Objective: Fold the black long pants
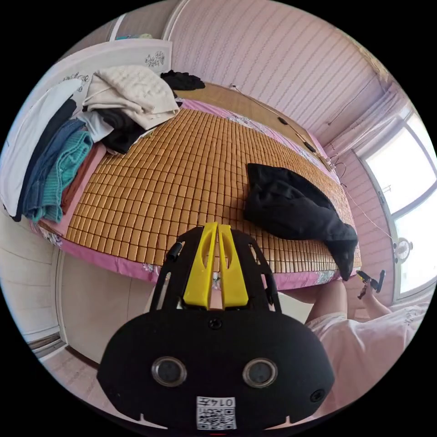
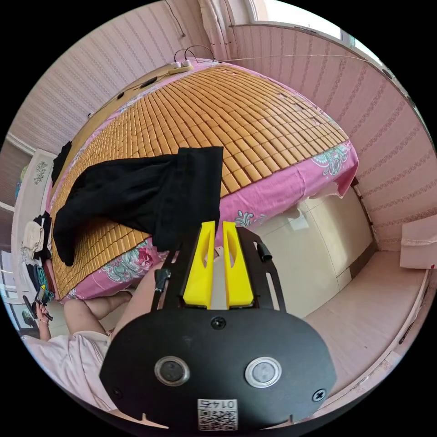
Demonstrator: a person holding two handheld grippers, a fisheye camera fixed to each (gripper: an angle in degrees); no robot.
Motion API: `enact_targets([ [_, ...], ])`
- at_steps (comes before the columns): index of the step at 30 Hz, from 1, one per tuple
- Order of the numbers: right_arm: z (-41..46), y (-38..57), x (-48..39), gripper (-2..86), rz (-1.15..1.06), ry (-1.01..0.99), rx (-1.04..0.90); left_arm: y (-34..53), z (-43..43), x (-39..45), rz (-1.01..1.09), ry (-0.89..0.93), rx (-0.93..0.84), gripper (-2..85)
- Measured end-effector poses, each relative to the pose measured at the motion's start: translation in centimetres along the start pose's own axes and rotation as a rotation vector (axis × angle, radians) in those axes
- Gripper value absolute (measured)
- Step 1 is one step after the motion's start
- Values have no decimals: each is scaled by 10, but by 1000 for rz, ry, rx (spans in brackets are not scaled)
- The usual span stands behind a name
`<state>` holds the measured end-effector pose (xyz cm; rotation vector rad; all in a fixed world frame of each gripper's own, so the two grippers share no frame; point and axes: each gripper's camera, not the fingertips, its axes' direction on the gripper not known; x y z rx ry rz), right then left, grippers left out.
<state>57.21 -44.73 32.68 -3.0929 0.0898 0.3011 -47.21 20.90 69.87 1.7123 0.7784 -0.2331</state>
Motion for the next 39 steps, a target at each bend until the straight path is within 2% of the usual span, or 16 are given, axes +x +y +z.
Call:
enact_targets([
  [1,13,10,6,42,18,44,-89,14,7,-8,-33,12,-20,-8],
  [3,15,20,12,47,30,76,-116,23,12,-8,-38,21,-34,-7],
  [8,-10,-5,12,84,43,42,-33,-14,37,17,24,51,-105,35],
  [13,-6,-68,-44,115,-97,-27,1,-68,85,73,132,62,-166,63],
  [16,30,-91,-84,151,-173,34,-90,-89,131,107,177,1,-247,81],
  [20,76,-107,-96,158,-90,192,-197,-89,199,132,160,-130,-440,78],
  [23,84,-119,-104,85,-108,237,-223,-90,195,137,143,-103,-407,25],
  [24,81,-128,-108,22,-127,252,-237,-91,193,138,152,-102,-404,17],
  [26,61,-141,-115,7,-163,247,-140,-97,174,134,173,-138,-328,-3],
  [29,3,-169,-119,-1,-229,27,33,-110,122,109,84,-104,-184,-8],
  [31,-50,-178,-110,-4,-282,-197,206,-111,83,92,55,-89,-99,-9],
  [33,-72,-178,-101,-5,-339,-308,274,-103,48,79,66,-112,-43,-9],
  [36,-72,-165,-83,-8,-268,-156,272,-71,12,60,110,-237,-19,-9],
  [39,-45,-138,-66,-8,-221,-185,134,-28,11,31,90,-276,-99,-7],
])
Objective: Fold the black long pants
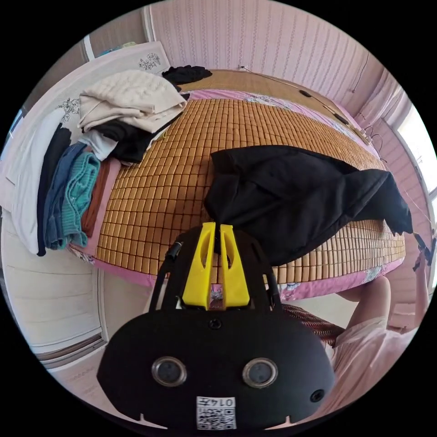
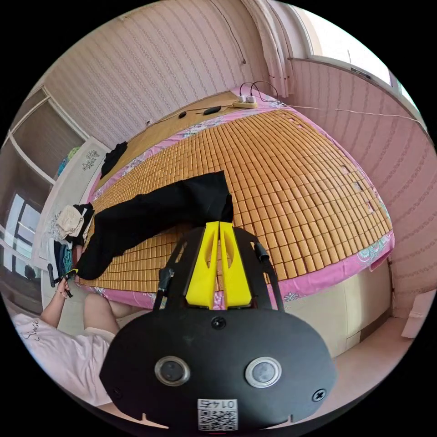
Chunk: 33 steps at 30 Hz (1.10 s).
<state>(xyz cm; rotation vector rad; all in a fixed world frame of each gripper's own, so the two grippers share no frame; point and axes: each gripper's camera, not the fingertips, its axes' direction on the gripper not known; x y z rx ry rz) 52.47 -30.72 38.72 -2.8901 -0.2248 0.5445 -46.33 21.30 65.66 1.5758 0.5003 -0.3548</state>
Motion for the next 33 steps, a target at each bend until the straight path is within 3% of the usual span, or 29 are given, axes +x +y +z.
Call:
enact_targets([
  [3,21,34,-1,-8,30,-21,-101,41,20,-26,-94,32,-95,-7],
  [7,17,43,4,-2,144,275,-95,78,24,-54,-236,48,-113,-7],
  [9,9,35,9,9,157,208,-84,85,16,-57,-242,65,-87,-4],
  [14,24,27,-14,104,85,76,-89,79,2,-23,-73,143,-53,48],
  [17,75,30,-32,130,46,88,-274,67,15,15,61,114,-110,58],
  [21,112,27,-35,83,81,113,-360,53,44,44,116,101,-210,62],
  [28,100,3,-19,118,78,97,-277,41,80,68,207,9,-325,64],
  [31,122,-2,-14,44,59,101,-410,38,83,74,242,-19,-330,52],
  [33,121,-6,-16,19,46,100,-396,35,85,74,236,-4,-340,4],
])
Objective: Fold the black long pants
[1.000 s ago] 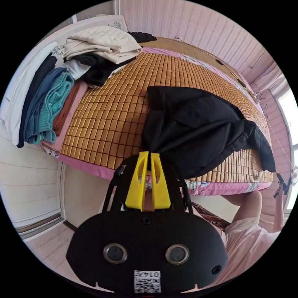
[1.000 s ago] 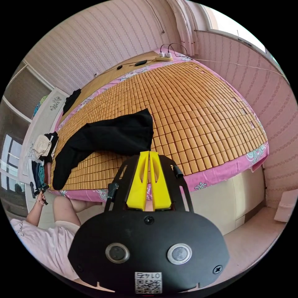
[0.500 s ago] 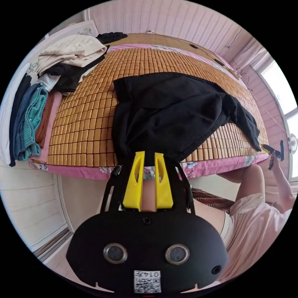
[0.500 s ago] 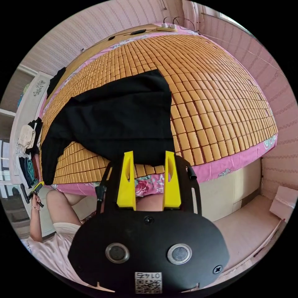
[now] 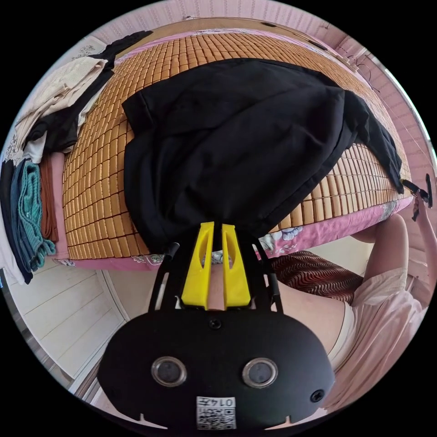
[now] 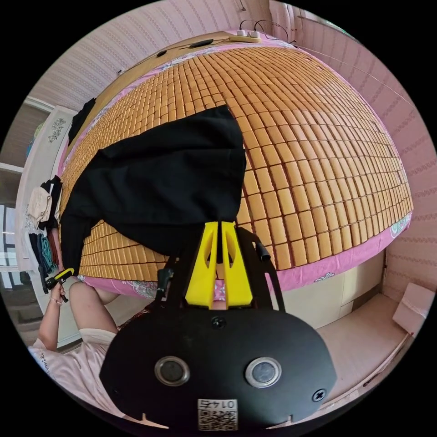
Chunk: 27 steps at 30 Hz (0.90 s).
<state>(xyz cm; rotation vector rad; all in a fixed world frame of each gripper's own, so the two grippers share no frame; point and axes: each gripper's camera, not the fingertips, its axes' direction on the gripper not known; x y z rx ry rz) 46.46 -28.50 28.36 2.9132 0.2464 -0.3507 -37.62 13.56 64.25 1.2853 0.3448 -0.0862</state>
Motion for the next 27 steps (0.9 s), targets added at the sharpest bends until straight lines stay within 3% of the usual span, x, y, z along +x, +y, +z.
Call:
enact_targets([
  [5,-51,-15,3,3,-29,-71,164,-11,3,2,28,-29,-22,-9],
  [9,-138,-10,6,-1,-120,-227,443,-12,4,-3,29,-9,-26,-10],
  [12,-174,30,13,-1,-195,-183,545,-10,6,-9,26,8,-6,-10],
  [14,-170,56,29,0,-155,-116,514,-7,6,-14,27,23,16,-10],
  [19,-88,103,89,20,126,-64,173,4,1,-29,32,46,65,-10],
  [27,-75,58,48,65,113,-4,222,12,-7,-70,-31,35,75,-9],
])
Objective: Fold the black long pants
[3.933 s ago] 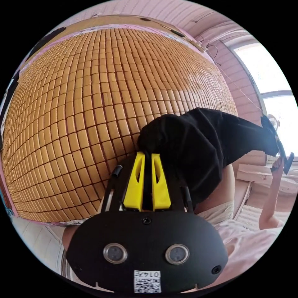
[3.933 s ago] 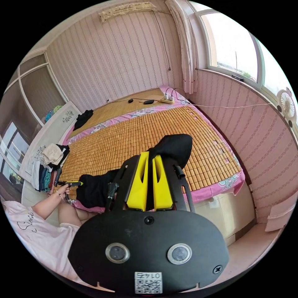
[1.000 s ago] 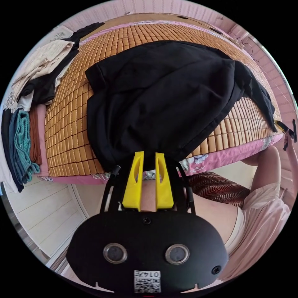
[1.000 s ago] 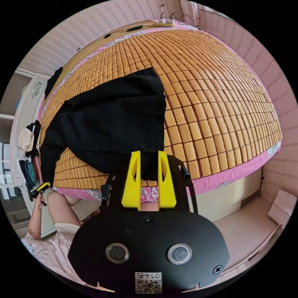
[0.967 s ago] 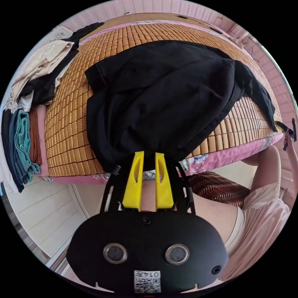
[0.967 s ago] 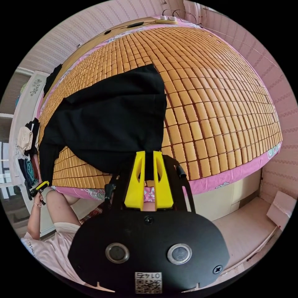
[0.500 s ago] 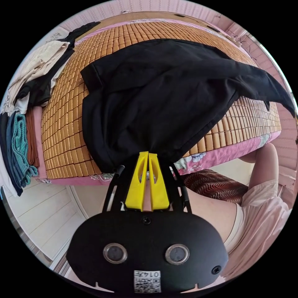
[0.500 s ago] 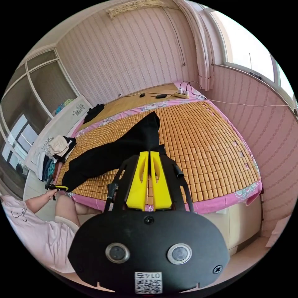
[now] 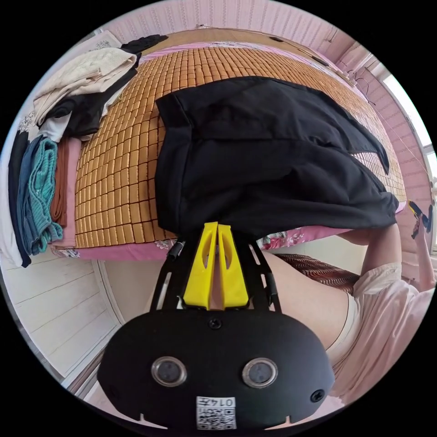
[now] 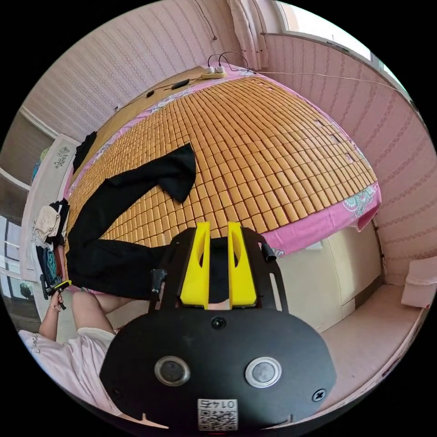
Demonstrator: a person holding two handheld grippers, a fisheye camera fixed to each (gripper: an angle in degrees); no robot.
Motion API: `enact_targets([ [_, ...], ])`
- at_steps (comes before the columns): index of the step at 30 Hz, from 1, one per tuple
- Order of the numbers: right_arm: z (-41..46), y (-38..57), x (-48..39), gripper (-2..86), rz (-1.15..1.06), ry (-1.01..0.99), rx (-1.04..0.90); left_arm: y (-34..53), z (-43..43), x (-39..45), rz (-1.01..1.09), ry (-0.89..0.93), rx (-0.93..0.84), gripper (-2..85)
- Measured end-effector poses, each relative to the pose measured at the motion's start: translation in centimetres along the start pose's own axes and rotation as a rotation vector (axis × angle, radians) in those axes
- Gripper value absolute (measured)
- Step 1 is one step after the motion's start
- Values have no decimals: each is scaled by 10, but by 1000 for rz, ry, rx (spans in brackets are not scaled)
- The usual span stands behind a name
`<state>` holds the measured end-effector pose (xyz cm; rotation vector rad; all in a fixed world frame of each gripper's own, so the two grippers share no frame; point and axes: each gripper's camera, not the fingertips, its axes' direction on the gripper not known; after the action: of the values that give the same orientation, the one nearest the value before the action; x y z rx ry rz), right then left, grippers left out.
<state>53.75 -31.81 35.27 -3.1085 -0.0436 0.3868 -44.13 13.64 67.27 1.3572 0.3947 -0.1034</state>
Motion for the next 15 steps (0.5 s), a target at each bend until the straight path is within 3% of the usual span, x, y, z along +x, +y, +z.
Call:
enact_targets([
  [7,43,-113,-85,98,-179,-51,2,-5,-10,-43,-94,41,-40,13],
  [12,101,-170,-120,124,-188,54,-38,-36,-17,-68,-183,35,87,61],
  [15,136,-180,-136,68,-192,104,-84,-76,-2,-80,-247,53,146,83],
])
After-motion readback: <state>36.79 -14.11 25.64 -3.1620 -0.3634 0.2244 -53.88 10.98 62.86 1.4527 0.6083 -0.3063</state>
